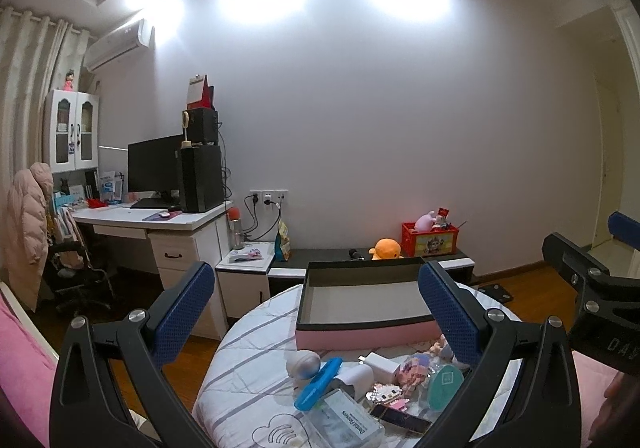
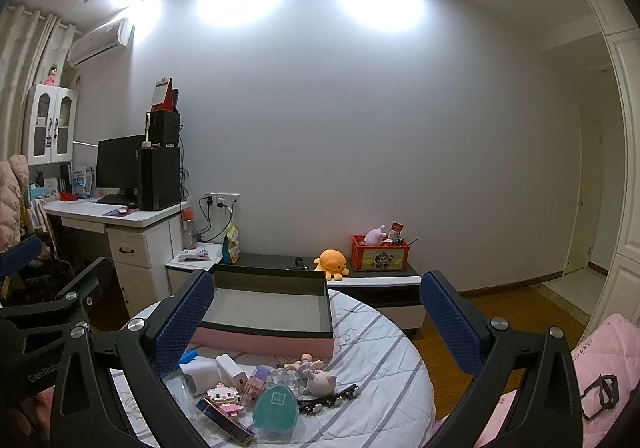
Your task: Organize rigid objects
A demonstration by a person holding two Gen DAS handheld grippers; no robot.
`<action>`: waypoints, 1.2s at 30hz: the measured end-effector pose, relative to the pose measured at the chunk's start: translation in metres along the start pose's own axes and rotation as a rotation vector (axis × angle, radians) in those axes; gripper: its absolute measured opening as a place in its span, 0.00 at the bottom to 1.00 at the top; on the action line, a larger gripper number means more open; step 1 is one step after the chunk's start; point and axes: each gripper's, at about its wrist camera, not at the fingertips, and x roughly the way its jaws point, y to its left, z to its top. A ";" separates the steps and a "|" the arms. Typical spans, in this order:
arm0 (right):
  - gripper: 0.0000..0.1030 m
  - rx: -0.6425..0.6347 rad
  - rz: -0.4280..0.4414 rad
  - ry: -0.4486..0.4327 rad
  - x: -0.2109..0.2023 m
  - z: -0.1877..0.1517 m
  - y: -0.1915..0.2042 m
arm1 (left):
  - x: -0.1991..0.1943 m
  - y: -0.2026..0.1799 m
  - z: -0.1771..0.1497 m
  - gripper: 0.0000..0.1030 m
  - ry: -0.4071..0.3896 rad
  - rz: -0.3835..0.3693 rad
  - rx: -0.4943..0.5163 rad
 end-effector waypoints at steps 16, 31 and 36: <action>1.00 0.010 -0.007 0.014 0.020 -0.003 -0.004 | 0.015 0.001 -0.001 1.00 0.013 -0.006 -0.002; 1.00 -0.023 0.014 0.276 0.085 -0.083 -0.014 | 0.087 0.017 -0.085 1.00 0.345 -0.063 0.007; 1.00 -0.011 0.017 0.383 0.101 -0.118 -0.023 | 0.105 0.018 -0.126 1.00 0.472 -0.068 0.032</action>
